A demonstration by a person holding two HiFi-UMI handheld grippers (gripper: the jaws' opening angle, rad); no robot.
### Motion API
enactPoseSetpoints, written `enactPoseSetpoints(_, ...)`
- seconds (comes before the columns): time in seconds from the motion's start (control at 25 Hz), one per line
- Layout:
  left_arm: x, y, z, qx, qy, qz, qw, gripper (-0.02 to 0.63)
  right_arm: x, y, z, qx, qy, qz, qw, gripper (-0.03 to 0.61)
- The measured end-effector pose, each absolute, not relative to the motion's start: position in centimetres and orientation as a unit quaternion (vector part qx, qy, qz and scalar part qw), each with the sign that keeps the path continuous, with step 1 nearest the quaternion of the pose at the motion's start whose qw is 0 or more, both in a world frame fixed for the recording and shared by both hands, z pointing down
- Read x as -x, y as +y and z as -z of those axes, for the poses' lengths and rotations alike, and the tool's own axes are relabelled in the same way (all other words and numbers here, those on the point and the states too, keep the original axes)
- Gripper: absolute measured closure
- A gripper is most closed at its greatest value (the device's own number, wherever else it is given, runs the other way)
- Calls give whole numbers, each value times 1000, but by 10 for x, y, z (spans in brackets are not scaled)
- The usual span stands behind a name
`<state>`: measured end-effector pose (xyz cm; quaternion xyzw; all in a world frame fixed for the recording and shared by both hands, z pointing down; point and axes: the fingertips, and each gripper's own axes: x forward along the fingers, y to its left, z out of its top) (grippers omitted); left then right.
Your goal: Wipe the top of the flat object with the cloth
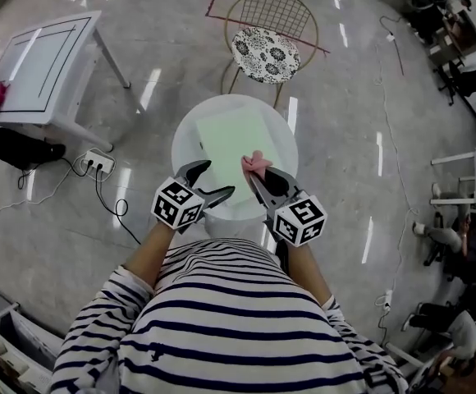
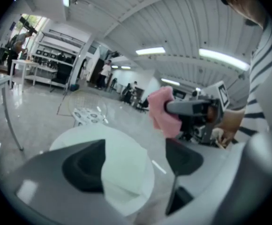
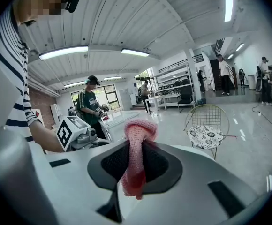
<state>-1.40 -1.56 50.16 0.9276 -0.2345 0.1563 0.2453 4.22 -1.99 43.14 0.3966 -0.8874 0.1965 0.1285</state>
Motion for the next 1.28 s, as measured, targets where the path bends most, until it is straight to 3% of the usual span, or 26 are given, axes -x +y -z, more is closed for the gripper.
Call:
enactPoseSetpoints(0.56,1,-22,-618,-907,-161,-341,187,93,-29,-103,-470,-314,-911,-157,215,525)
enactPoseSetpoints(1.28,-18,-23,-669,-876,-199,-374,233,81,34,-197,-608,-143,-922,-58,356,525)
